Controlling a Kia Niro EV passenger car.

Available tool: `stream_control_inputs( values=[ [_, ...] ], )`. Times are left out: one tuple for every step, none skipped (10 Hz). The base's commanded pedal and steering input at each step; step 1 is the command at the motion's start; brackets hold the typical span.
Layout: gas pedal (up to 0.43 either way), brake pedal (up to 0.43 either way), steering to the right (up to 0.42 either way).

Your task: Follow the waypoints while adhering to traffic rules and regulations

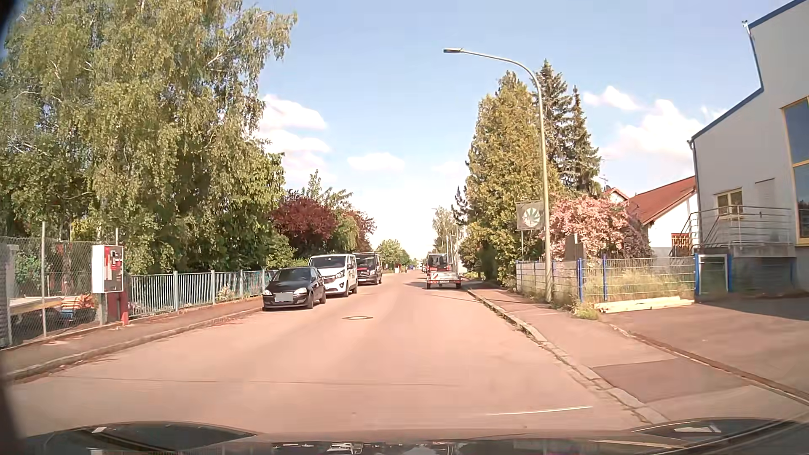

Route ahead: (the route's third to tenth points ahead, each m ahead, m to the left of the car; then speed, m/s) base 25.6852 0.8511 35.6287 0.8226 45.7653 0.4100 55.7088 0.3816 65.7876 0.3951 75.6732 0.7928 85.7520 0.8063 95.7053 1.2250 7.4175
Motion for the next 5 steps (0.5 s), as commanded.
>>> stream_control_inputs(
  values=[
    [0.0, 0.116, -0.01],
    [0.0, 0.134, -0.012],
    [0.0, 0.165, -0.012],
    [0.0, 0.177, -0.012],
    [0.0, 0.183, -0.012]
  ],
)
